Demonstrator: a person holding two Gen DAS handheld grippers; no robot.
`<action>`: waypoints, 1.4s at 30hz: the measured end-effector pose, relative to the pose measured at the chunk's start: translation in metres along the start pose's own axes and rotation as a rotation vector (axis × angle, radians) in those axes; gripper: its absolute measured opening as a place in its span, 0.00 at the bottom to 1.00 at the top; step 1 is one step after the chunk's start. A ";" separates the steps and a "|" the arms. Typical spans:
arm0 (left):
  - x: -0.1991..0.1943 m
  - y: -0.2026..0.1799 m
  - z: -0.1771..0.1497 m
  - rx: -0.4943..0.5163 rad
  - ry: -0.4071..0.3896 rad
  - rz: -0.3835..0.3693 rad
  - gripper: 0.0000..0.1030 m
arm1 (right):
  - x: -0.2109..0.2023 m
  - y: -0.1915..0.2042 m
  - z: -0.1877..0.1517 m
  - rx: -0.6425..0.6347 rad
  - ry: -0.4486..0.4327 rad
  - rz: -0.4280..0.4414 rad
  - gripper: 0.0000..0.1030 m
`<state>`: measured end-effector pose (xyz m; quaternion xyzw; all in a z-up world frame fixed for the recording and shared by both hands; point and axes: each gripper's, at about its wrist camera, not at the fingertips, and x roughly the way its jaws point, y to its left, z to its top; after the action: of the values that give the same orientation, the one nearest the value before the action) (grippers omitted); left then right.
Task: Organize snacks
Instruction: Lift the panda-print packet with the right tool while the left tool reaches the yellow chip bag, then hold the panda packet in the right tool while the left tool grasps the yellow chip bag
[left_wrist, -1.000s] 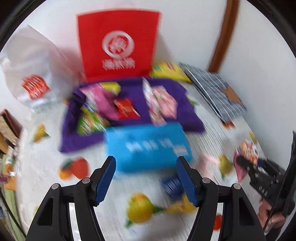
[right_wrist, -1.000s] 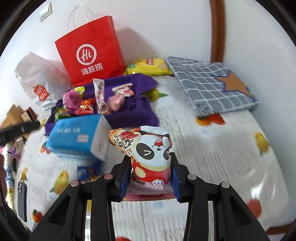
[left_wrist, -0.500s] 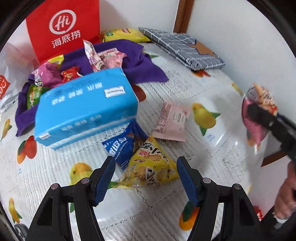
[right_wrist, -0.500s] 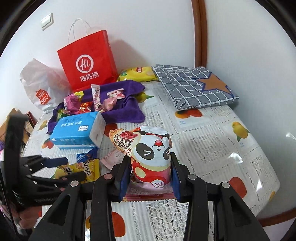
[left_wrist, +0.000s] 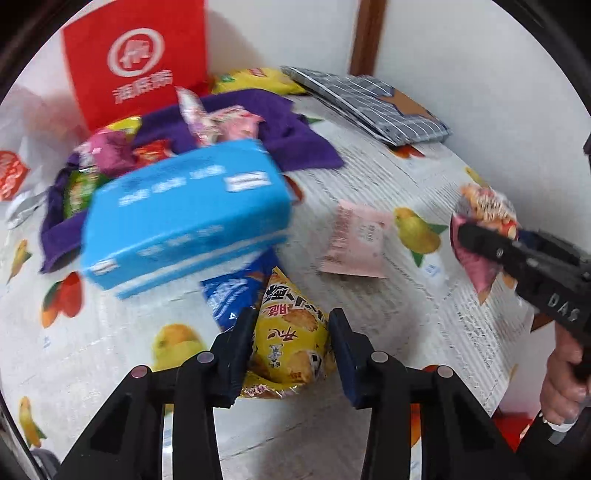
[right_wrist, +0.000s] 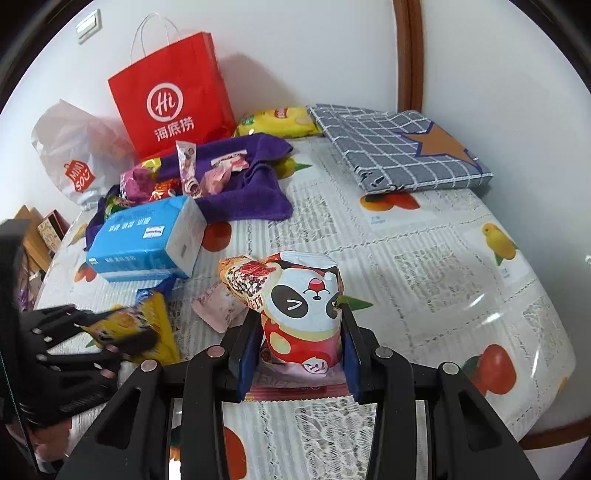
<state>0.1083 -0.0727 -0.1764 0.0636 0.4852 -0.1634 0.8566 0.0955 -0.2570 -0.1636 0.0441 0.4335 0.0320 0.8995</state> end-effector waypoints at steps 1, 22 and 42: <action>-0.004 0.008 -0.002 -0.018 -0.006 0.009 0.38 | 0.003 0.003 0.000 -0.010 0.006 0.005 0.38; -0.005 0.085 -0.053 -0.176 -0.011 0.037 0.63 | 0.031 0.049 -0.011 -0.127 0.076 0.005 0.38; -0.033 0.087 -0.049 -0.218 -0.115 -0.002 0.35 | 0.021 0.055 -0.011 -0.148 0.061 0.011 0.38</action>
<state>0.0821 0.0296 -0.1780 -0.0398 0.4502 -0.1138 0.8847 0.0991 -0.2000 -0.1813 -0.0210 0.4570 0.0700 0.8865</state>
